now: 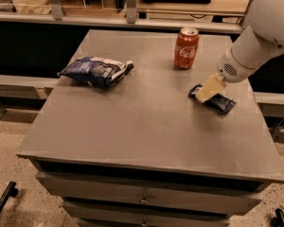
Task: Pick rxbar blueberry
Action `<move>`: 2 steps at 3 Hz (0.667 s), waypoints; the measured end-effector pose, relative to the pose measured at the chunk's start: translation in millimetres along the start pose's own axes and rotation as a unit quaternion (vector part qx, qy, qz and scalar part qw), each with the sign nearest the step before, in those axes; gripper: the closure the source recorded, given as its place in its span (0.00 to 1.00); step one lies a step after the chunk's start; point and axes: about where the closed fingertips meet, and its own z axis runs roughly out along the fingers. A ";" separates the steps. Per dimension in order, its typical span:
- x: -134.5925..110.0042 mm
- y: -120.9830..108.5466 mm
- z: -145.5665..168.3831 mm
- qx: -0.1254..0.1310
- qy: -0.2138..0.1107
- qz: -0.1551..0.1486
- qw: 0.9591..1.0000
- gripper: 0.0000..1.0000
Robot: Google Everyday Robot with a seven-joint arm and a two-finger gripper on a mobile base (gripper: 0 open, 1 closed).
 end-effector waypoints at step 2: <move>12.8 5.0 -44.4 -0.017 -0.036 -0.009 0.999 1.00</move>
Offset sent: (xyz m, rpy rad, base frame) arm -0.0530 -0.0302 0.0759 0.1342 -0.0743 0.0608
